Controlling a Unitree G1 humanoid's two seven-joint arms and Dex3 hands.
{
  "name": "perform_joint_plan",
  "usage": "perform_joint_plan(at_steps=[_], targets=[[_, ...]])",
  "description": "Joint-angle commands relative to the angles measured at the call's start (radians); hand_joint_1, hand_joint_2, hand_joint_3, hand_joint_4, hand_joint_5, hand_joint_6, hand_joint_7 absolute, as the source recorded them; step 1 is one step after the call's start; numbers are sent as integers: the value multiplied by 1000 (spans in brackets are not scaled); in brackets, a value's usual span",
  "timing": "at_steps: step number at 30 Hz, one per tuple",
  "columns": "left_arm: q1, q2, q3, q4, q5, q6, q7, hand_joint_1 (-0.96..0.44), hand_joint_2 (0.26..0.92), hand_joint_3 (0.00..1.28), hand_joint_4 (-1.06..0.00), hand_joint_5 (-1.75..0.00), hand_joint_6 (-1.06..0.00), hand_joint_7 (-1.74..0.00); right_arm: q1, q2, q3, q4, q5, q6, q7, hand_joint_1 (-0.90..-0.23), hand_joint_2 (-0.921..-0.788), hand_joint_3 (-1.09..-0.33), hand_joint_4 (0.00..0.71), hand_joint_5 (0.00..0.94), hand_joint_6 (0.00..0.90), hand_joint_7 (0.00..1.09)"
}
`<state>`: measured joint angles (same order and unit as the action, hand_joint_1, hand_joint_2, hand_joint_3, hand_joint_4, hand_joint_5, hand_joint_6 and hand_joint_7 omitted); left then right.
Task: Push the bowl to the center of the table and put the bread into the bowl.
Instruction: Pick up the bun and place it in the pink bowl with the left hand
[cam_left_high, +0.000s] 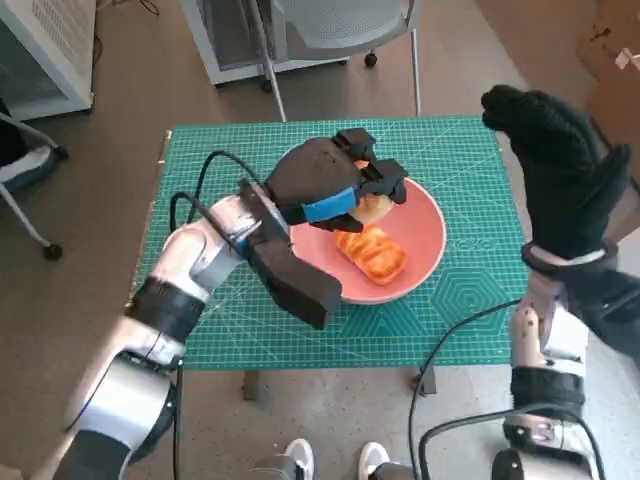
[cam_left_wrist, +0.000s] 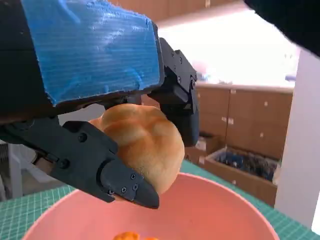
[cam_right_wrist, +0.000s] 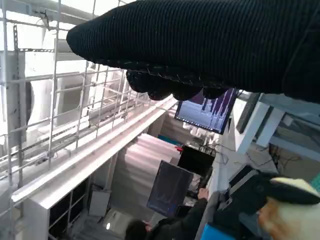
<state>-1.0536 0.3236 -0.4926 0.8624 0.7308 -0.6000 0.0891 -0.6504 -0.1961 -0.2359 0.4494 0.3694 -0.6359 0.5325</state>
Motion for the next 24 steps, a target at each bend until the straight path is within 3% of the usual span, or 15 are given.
perform_joint_plan(at_steps=[1, 2, 3, 6, 9, 15, 24], targets=[[-25, -20, 3, 71, -19, 14, -23, 0, 921, 153, -523, -1288, -594, -1247, 30, -9, -5, -9, -4, 7, -11, -669, -921, -586, 279, 0, 391, 6], [-23, -23, 6, 78, -24, 28, -36, 0, 921, 176, -492, -1318, -572, -1270, 31, -10, -6, -8, -4, 6, -12, -668, -921, -586, 278, 0, 390, 6], [-19, -27, 7, 87, -25, 43, -42, -41, 900, 151, -416, -1049, -483, -1050, 31, -10, -8, -7, -2, 6, -13, -667, -921, -586, 278, 0, 390, 6], [-16, -31, 8, 97, -26, 62, -50, -155, 890, 57, -355, -401, -395, -541, 32, -11, -9, -6, -1, 6, -14, -666, -921, -585, 278, 0, 391, 6], [-6, -31, 13, 92, -30, 76, -52, -282, 887, 22, -291, -135, -339, -315, 33, -10, -9, -9, -3, 7, -20, -666, -921, -584, 278, 0, 391, 6], [-6, -19, 15, 85, -45, 69, -64, -504, 912, 33, -184, -14, -270, -168, 30, -3, -4, -8, -9, 4, -26, -666, -921, -581, 278, 0, 391, 5], [10, -14, 67, 103, -137, 40, -116, -634, 921, 91, -104, 0, -217, -118, 24, 5, 10, -6, -13, 11, -30, -670, -921, -581, 278, 0, 390, 5]])
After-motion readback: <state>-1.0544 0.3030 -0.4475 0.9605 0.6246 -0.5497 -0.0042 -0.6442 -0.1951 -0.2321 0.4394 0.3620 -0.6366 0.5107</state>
